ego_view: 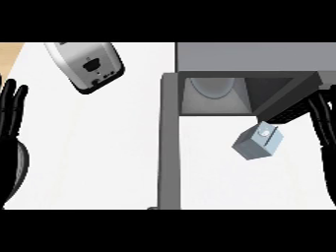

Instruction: Pick up the milk, place it into the microwave and close the microwave

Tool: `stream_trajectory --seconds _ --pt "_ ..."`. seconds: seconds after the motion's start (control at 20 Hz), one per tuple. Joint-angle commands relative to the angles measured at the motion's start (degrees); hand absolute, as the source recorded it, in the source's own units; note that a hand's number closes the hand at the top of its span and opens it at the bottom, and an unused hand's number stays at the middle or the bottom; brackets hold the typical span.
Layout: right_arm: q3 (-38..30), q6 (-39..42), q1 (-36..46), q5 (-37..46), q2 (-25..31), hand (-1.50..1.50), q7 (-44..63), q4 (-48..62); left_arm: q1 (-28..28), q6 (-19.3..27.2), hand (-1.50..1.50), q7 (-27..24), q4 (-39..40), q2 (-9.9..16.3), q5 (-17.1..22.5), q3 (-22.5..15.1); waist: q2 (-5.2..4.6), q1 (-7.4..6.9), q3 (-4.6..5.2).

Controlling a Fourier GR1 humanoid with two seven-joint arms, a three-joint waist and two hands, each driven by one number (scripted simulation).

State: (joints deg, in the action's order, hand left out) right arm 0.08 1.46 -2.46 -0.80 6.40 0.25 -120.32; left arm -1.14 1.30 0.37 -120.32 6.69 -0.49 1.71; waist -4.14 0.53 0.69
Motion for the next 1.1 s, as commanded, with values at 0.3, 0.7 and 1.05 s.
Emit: stream_trajectory --seconds 0.3,0.7,1.05 --pt "9.09 -24.71 9.46 22.32 -6.29 -1.5 9.85 3.02 -3.08 -4.47 -1.5 3.63 7.41 1.41 12.06 5.88 4.03 -1.5 -0.5" --pt "22.58 -37.72 19.13 37.32 -6.39 -1.5 28.01 6.38 2.59 -9.84 -1.5 4.85 3.28 6.26 19.56 13.56 4.23 -1.15 -0.63" --pt "23.84 -38.09 10.81 45.21 -6.4 -1.5 32.07 2.28 10.87 -15.6 -1.5 4.62 -1.39 7.73 26.58 19.46 4.32 -0.77 -0.68"
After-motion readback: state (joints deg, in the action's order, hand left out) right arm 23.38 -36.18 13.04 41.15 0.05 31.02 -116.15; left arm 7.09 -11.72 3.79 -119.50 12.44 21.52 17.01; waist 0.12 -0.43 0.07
